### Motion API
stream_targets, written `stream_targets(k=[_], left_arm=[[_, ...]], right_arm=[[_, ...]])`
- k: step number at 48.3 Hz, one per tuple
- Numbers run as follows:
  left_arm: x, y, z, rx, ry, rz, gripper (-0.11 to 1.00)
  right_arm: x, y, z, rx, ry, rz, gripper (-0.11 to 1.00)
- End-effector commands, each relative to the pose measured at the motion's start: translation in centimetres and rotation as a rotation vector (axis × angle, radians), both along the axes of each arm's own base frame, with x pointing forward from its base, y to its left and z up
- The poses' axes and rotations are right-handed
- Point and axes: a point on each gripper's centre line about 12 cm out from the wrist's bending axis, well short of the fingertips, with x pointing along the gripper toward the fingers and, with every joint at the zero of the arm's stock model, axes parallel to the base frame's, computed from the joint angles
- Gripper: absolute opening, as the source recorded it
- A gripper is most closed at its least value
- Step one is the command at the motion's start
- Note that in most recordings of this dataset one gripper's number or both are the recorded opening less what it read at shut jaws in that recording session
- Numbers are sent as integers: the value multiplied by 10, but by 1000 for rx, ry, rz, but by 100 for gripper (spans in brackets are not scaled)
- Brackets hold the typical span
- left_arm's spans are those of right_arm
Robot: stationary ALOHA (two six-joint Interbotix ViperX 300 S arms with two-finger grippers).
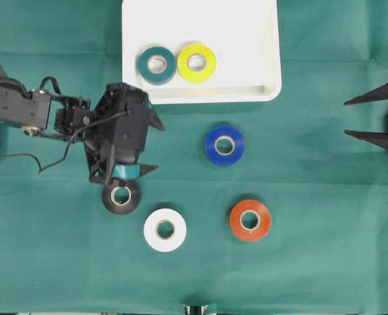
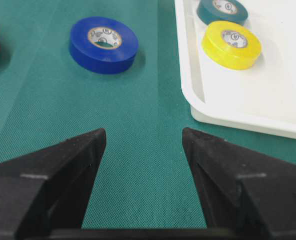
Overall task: Put the tape into the white case with the left arm.
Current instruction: 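Move the left gripper to the black roll and grip its core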
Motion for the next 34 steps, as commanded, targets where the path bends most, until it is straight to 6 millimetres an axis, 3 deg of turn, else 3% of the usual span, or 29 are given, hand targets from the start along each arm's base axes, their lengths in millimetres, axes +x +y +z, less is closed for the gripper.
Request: stream_targets(k=[1, 34], left_arm=[[-1, -9, 10, -5, -32, -23, 98], [-9, -21, 2, -2, -6, -62, 98]], right_arm=[[2, 0, 5, 1, -14, 0, 99], [2, 0, 5, 0, -14, 2, 99]])
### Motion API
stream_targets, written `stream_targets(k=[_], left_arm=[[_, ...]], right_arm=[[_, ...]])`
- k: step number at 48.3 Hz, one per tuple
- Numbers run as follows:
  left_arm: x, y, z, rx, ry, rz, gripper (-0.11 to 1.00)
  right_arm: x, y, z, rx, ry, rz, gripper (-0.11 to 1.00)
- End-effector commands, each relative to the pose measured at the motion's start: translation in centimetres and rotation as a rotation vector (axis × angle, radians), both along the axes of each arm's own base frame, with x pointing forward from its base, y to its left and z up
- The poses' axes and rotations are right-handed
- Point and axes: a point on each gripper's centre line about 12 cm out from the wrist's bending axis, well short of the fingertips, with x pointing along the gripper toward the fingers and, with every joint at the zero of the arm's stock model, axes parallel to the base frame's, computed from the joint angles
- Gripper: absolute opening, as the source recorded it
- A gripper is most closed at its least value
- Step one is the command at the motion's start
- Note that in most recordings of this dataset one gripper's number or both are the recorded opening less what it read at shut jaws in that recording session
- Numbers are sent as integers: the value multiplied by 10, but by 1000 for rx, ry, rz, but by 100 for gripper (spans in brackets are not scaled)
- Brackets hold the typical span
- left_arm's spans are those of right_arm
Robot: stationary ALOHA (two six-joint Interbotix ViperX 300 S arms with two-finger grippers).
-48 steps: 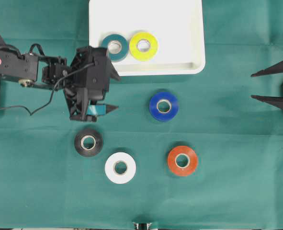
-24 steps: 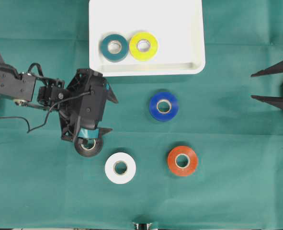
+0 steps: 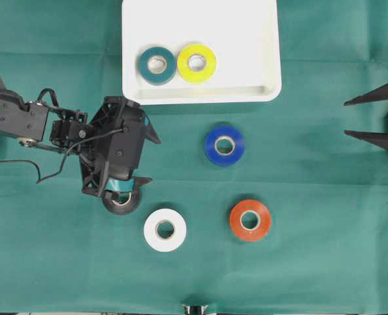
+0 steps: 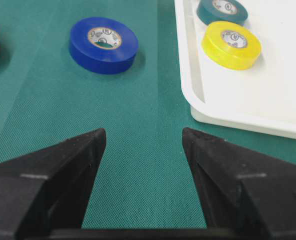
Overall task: Put the tape into the white case with the left arm.
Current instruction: 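Move the left gripper to the black roll and grip its core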
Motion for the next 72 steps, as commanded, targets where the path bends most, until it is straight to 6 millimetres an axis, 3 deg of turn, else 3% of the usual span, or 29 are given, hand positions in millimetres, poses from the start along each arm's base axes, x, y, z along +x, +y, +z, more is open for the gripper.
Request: stream_targets(k=[1, 24, 48, 72], left_arm=[[-2, -7, 8, -5, -26, -21, 98], [-27, -38, -14, 8, 39, -126, 97], [-44, -23, -38, 27, 110, -100, 95], [-34, -20, -60, 26, 103, -84, 95]], right_arm=[[2, 0, 4, 0, -14, 2, 99], [2, 0, 5, 1, -17, 2, 99], [2, 0, 5, 1, -15, 1, 99], [2, 0, 5, 1, -15, 2, 99]])
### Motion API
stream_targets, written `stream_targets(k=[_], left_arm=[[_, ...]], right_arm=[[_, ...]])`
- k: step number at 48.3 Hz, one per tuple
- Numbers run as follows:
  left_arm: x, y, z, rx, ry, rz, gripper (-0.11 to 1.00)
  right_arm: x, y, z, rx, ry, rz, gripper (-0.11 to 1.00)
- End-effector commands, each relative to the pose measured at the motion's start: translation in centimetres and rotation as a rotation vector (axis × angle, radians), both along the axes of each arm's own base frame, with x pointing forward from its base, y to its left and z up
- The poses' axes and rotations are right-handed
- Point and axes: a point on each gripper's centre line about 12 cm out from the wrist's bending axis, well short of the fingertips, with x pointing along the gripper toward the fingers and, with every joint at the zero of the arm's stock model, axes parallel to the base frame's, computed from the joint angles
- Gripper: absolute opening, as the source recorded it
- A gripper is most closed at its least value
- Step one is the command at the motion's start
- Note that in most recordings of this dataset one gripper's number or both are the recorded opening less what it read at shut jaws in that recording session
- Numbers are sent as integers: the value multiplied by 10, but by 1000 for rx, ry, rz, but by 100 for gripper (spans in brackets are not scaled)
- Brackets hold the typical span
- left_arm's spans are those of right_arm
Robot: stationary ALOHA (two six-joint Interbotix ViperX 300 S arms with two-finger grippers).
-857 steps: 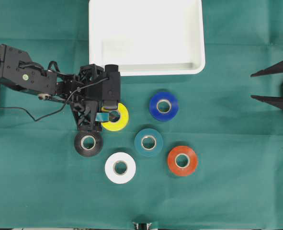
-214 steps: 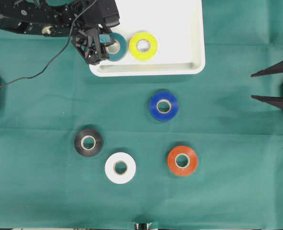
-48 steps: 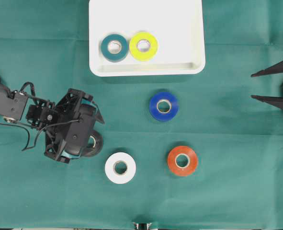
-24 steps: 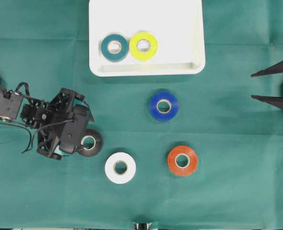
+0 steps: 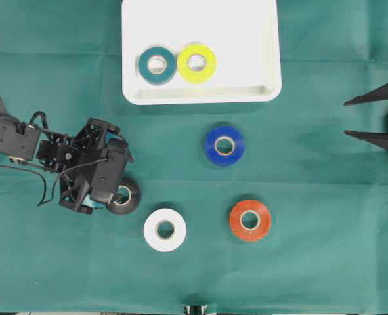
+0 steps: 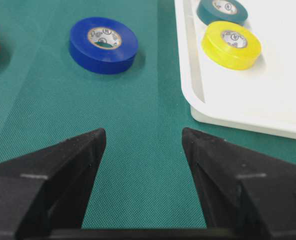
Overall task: Put the tape into the white case with the left arm.
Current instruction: 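Move the left gripper to the black roll and grip its core, then lift the black roll and carry it into the tray's upper area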
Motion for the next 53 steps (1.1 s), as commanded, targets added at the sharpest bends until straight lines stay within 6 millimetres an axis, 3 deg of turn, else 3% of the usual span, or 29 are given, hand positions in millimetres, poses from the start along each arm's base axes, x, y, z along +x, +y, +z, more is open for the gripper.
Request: stream_targets(k=[1, 24, 28, 38, 53], left_arm=[[4, 0, 3, -5, -19, 3, 95], [0, 1, -4, -5, -2, 8, 91], [0, -1, -4, -7, -3, 7, 78], [-1, -1, -4, -8, -3, 7, 22], [1, -1, -1, -10, -13, 6, 22]], right_arm=[[2, 0, 4, 1, -12, 0, 99], [2, 0, 5, 1, -14, 1, 99], [2, 0, 5, 0, -14, 2, 99], [2, 0, 4, 0, -14, 1, 99], [2, 0, 5, 1, -14, 1, 99]])
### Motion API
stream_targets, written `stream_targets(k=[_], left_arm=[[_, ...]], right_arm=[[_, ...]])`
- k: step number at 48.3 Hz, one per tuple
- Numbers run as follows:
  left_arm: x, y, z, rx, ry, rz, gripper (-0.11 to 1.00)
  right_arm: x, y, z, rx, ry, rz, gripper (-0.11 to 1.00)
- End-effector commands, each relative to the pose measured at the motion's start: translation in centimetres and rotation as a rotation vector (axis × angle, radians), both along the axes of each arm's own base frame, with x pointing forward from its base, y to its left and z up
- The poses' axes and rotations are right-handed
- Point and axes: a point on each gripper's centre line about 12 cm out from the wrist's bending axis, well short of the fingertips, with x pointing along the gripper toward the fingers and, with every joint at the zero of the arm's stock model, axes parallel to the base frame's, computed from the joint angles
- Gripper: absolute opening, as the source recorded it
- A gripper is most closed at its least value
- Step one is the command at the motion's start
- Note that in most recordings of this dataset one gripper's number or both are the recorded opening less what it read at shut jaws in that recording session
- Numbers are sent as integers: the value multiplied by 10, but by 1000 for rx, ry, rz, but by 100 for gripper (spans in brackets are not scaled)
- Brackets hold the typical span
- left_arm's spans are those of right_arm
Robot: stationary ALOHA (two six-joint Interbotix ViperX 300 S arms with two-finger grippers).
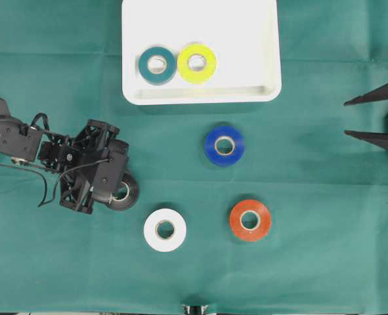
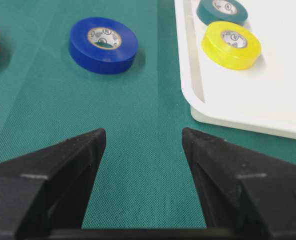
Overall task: Put the tape into the white case with the left arm.
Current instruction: 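Lift the black roll and carry it into the tray's upper area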
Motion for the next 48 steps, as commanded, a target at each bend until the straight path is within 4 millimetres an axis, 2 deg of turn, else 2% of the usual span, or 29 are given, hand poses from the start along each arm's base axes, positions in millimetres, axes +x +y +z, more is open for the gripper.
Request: stream_targets(k=[1, 16, 29, 39, 48], left_arm=[[4, -2, 10, -9, -36, -3, 22], [11, -9, 45, -36, -132, -18, 22], [11, -5, 76, -54, -214, -8, 22], [20, 17, 82, -40, -236, 55, 22], [31, 52, 87, -8, -258, 143, 22]], right_arm=[[2, 0, 4, 1, -12, 1, 99], [2, 0, 5, 1, -14, 0, 99], [2, 0, 4, 0, -14, 2, 99], [2, 0, 5, 0, -14, 2, 99], [2, 0, 4, 1, -12, 0, 99]])
